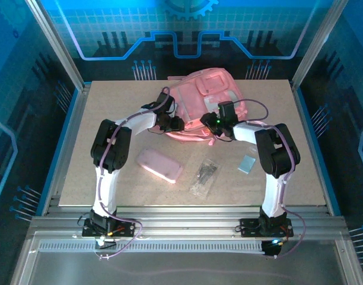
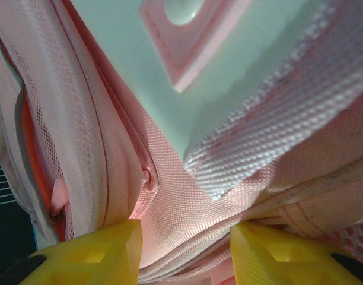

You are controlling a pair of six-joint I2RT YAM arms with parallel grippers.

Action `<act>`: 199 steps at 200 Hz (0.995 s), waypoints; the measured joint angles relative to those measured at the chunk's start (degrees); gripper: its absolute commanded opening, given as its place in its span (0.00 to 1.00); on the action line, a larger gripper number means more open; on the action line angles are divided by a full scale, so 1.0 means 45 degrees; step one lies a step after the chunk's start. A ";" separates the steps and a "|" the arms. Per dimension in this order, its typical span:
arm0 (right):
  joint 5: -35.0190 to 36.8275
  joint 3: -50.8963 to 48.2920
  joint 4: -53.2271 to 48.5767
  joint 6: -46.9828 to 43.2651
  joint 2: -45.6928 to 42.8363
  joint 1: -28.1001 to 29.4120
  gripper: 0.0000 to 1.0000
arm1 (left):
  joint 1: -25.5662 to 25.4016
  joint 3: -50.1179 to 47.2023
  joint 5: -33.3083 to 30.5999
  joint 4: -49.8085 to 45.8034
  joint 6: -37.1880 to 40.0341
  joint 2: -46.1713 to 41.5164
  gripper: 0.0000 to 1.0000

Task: Pack the student bag
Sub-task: Unzip the student bag at the top-center of the table.

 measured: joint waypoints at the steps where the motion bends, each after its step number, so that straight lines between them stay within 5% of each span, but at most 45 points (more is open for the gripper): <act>1: 0.0005 0.0005 0.0000 0.0000 0.0000 -0.0005 0.44 | 0.0000 0.0000 0.0039 0.0034 -0.0092 0.0015 0.33; 61: 0.0389 0.0005 0.0005 0.0000 0.0063 -0.0243 0.44 | 0.0019 -0.0918 0.1428 0.2613 -0.3381 0.0107 0.40; 118: 0.0636 0.0005 0.0010 0.0000 0.0078 -0.0350 0.44 | 0.0034 -0.2351 0.2526 0.5707 -0.6431 -0.0044 0.36; 199: 0.0738 0.0005 0.0005 0.0000 0.0102 -0.0350 0.44 | 0.0034 -0.2652 0.2861 0.6460 -0.7616 0.0039 0.24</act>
